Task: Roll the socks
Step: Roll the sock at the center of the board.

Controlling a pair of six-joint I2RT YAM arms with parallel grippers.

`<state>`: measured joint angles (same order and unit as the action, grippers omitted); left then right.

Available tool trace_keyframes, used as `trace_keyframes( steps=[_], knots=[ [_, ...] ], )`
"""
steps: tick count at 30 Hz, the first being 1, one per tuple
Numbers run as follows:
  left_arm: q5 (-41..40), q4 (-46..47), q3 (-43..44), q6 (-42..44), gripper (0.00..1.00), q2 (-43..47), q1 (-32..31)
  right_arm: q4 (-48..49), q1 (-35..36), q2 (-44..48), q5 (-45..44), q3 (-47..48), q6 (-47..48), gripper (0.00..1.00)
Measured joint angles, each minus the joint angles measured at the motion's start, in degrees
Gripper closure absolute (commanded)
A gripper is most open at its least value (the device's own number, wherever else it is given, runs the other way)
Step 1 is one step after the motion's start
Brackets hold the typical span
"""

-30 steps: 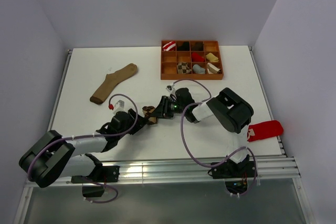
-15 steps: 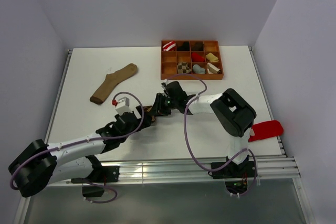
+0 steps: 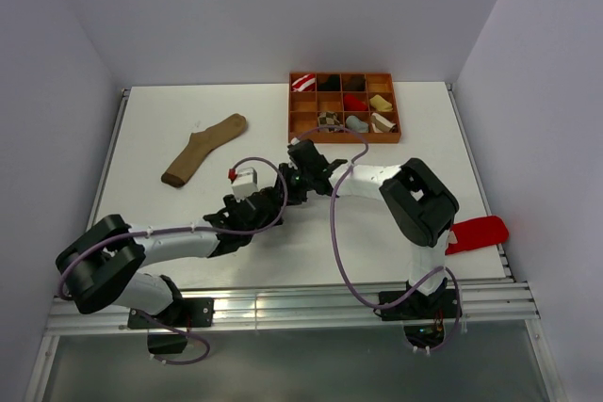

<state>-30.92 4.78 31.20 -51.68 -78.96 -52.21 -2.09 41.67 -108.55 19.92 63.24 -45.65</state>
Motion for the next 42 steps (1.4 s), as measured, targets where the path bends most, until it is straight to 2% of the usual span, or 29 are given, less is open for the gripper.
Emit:
trace_keyframes(
  steps=[8,19,27,29,32,37,39,40,41,42],
  knots=[
    [-2.0,0.2,2.6,1.5,0.20,-4.5,-1.4,-4.5,0.3,0.0,-2.6,2.4,0.1,0.81],
    [-3.7,3.8,2.7,3.0,0.31,-7.6,-2.9,-4.7,0.5,-0.2,-2.0,2.4,-0.2,0.81],
    [-5.2,6.2,2.7,3.0,0.47,-10.4,-3.5,-4.2,0.2,-0.5,-1.0,2.4,-0.9,0.81],
    [-5.6,6.4,2.7,3.0,0.47,-10.7,-3.5,-4.0,0.2,-0.5,-1.0,2.4,-1.0,0.81],
    [-6.1,6.6,2.7,3.0,0.41,-10.8,-3.6,-3.4,0.1,-0.6,-0.8,2.1,-1.2,0.81],
    [-6.2,6.8,2.7,3.9,0.48,-10.9,-3.5,-1.6,-0.1,-0.6,0.0,1.2,-1.9,0.83],
    [-6.1,6.8,2.7,4.1,0.41,-10.9,-3.4,-1.1,-0.2,-0.6,0.1,0.9,-2.1,0.88],
    [-6.0,6.9,2.6,4.2,0.36,-10.9,-3.3,-0.9,-0.3,-0.6,0.2,0.8,-2.2,0.89],
    [-5.9,7.0,2.6,4.3,0.26,-10.9,-3.3,-0.6,-0.4,-0.6,0.4,0.6,-2.3,0.91],
    [-5.9,7.3,2.5,4.3,0.23,-10.7,-3.2,-0.2,-0.5,-0.6,0.7,0.4,-2.5,0.93]
  ],
)
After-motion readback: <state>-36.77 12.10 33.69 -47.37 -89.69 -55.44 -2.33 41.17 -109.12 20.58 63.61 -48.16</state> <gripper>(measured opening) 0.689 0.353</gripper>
